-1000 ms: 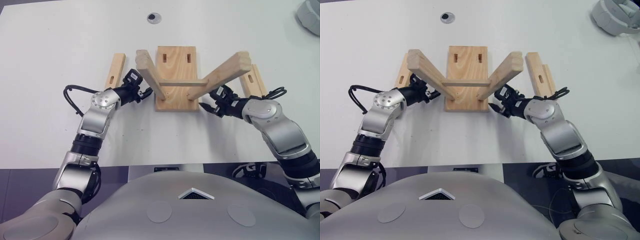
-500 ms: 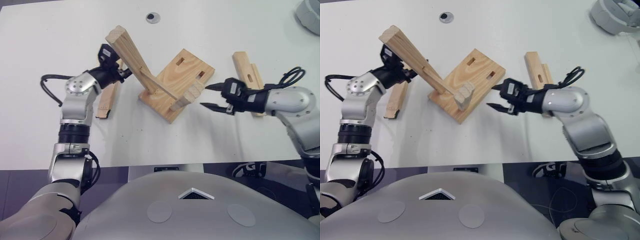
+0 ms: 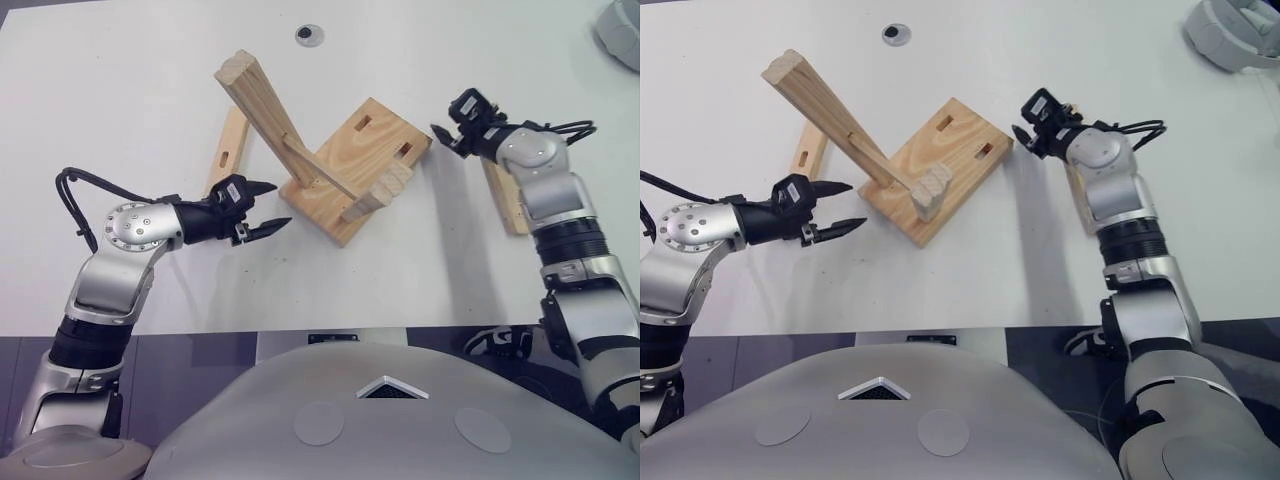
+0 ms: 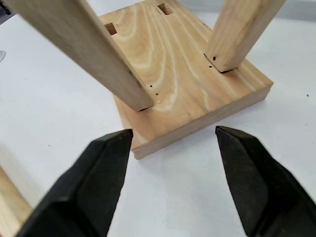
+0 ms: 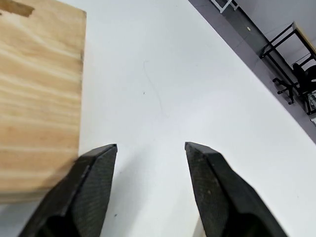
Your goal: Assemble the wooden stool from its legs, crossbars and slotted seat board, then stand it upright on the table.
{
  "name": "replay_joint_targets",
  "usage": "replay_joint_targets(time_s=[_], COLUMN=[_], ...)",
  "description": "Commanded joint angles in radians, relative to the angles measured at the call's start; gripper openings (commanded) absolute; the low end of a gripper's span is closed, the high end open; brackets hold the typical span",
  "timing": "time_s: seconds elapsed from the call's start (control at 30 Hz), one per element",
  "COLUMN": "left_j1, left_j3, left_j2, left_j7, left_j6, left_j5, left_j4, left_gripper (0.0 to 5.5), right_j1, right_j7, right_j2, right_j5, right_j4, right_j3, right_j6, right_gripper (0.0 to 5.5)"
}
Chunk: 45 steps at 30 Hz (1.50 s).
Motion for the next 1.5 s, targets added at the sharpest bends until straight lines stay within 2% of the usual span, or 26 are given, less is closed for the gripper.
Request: replay_joint_targets(time_s=[0.03,0.13,0.23,0.33,0.5,0.6,0.77,0.9,1.0,1.1,1.2,1.33,1.5], left_j1=[-0.099,-0.179,-0.214,-0.254,-0.38,-0.442,-0.468,-0.441,-0.44,-0.42,-0.337,-0.181,-0.126], left_j3=[-0.089,-0.127,-0.114,-0.085,-0.031,0.024,0.16,0.209,0.183,0.183,0.205,0.171,0.083], left_j2=[-0.03,-0.062,-0.091,-0.145,-0.326,-0.35,-0.251,-0.18,-0.196,-0.2,-0.186,-0.129,-0.131], left_j7=[0.029,0.097,0.147,0.181,0.195,0.183,0.164,0.122,0.113,0.126,0.122,0.121,0.218], left_j6=[-0.019,-0.046,-0.079,-0.125,-0.225,-0.291,-0.405,-0.427,-0.439,-0.425,-0.328,-0.164,-0.088], left_j5=[0.1,0.193,0.223,0.201,0.11,0.1,0.074,0.059,0.077,0.068,0.007,0.015,0.152], left_j4=[0.128,0.242,0.318,0.391,0.573,0.682,0.823,0.851,0.846,0.773,0.564,0.276,0.277], left_gripper=[3.12,3.12,3.12,3.12,3.12,3.12,3.12,3.12,3.12,3.12,3.12,3.12,3.12], right_j1=[-0.051,-0.018,0.077,0.174,0.327,0.354,0.294,0.34,0.376,0.328,0.25,0.158,0.151], right_j7=[-0.014,0.088,0.322,0.498,0.593,0.629,0.602,0.577,0.563,0.547,0.498,0.315,0.118], right_j2=[0.053,0.018,-0.082,-0.177,-0.25,-0.315,-0.389,-0.403,-0.391,-0.367,-0.321,-0.217,-0.09], right_j5=[-0.069,-0.042,0.073,0.189,0.291,0.316,0.296,0.257,0.24,0.229,0.187,0.064,-0.094], right_j4=[0.204,0.141,-0.149,-0.429,-0.824,-0.912,-0.815,-0.785,-0.811,-0.779,-0.686,-0.542,-0.328], right_j3=[0.05,0.043,0.032,0.013,0.011,-0.053,-0.196,-0.184,-0.162,-0.141,-0.12,-0.085,0.017], right_j6=[-0.094,-0.142,-0.166,-0.105,0.054,0.126,0.145,0.142,0.151,0.145,0.102,0.079,-0.013], right_gripper=[2.61,2.61,2.61,2.61,2.61,2.61,2.61,2.61,2.61,2.61,2.61,2.61,2.61])
